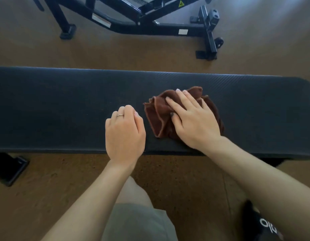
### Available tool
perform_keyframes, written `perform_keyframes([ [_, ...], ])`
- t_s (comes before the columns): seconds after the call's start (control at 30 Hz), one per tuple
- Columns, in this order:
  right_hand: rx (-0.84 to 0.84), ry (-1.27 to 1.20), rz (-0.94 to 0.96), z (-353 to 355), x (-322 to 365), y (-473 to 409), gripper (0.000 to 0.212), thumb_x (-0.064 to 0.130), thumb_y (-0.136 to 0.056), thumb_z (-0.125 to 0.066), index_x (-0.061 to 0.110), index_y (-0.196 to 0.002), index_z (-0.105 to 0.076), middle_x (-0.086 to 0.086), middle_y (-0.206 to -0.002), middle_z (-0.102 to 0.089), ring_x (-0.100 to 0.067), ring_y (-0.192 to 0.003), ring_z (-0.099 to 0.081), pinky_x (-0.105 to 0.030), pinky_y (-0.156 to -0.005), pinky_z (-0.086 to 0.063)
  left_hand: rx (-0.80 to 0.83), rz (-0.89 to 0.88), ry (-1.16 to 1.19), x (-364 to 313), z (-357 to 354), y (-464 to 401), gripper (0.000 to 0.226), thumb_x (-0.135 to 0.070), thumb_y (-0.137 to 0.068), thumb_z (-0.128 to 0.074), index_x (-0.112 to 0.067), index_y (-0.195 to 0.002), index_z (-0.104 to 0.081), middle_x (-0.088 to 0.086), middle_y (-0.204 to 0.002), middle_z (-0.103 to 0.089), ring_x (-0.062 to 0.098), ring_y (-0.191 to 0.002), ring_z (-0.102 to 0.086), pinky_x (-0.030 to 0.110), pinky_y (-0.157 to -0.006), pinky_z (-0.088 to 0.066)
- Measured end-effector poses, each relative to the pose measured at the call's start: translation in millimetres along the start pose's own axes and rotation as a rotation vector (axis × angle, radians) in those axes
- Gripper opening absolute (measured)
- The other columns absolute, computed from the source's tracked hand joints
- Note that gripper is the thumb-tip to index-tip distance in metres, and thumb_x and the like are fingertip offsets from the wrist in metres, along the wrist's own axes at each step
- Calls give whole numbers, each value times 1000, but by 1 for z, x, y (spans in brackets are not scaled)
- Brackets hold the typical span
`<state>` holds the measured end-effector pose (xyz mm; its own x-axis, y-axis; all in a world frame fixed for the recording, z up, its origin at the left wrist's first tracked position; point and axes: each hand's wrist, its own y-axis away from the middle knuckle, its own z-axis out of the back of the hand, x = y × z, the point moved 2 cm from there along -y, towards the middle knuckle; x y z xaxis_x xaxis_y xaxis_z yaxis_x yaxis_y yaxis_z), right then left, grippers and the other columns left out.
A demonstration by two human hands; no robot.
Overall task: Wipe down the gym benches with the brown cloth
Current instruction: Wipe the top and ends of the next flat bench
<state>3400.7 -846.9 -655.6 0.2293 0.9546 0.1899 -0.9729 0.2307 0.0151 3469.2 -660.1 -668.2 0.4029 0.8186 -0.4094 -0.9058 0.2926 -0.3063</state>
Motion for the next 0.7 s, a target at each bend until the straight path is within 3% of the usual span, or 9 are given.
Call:
perform_keyframes([
  [0.2, -73, 34, -72, -7, 12, -73, 53, 43, -108, -29, 34, -160, -38, -5, -172, -25, -24, -159, -18, -55, -127, -17, -43, 5, 44, 0, 1, -1, 26, -22, -106, -36, -16, -86, -51, -1, -77, -53, 17, -67, -50, 39, -68, -44],
  [0.47, 66, 24, 377, -3, 28, 10, 50, 48, -108, -28, 43, -157, -39, 2, -172, -22, -21, -160, -15, -50, -129, -8, -126, 161, 148, 9, 2, 3, 25, -19, -108, -33, -16, -86, -44, -1, -77, -50, 17, -64, -47, 32, -59, -34],
  [0.7, 109, 173, 518, 15, -75, 84, 53, 47, -110, -35, 40, -162, -31, -4, -173, -19, -28, -160, -16, -59, -124, -26, -114, 174, 137, 5, 1, 5, 26, -18, -105, -32, -13, -83, -45, 0, -75, -50, 17, -65, -46, 30, -59, -31],
])
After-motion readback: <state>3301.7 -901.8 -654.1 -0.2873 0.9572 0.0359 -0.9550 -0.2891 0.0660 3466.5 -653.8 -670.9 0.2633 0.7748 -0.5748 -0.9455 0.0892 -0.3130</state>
